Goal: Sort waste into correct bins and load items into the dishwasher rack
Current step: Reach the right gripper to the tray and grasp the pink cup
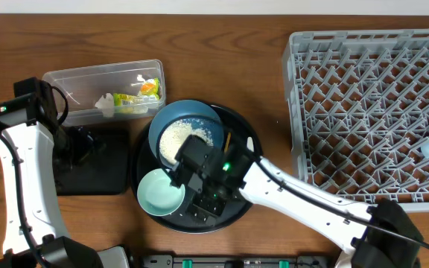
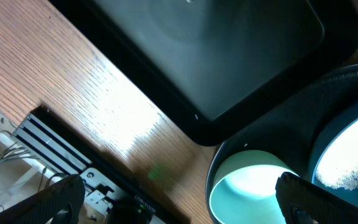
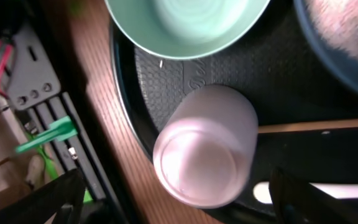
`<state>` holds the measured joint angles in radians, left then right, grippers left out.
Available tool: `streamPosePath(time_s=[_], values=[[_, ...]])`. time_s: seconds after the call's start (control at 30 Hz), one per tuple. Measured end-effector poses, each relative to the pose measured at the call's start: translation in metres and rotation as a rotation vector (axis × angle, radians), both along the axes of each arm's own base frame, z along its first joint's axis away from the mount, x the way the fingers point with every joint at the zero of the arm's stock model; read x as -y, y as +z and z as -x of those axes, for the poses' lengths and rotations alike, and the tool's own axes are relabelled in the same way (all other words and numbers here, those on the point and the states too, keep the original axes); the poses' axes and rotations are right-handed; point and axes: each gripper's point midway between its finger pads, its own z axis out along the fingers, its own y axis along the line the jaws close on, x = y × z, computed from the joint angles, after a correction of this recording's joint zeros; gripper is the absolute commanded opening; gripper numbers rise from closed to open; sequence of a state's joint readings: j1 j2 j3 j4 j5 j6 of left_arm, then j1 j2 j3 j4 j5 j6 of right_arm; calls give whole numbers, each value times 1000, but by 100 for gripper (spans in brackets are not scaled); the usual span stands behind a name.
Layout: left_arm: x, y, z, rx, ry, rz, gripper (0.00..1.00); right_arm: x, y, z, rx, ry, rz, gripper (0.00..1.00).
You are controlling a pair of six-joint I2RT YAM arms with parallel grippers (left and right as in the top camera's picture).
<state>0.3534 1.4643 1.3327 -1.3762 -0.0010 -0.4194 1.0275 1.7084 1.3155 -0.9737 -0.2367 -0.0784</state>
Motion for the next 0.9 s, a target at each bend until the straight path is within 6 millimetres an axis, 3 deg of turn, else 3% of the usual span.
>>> streamPosePath(time_s=[0.33, 0.7, 0.9], values=[[0, 0, 0, 0, 0, 0, 99, 1, -33, -4, 34, -27, -18, 91], [0, 0, 0, 0, 0, 0, 99, 3, -49, -9, 73, -38, -23, 89], [0, 0, 0, 0, 0, 1, 99, 5, -51, -16, 108, -52, -10, 80]])
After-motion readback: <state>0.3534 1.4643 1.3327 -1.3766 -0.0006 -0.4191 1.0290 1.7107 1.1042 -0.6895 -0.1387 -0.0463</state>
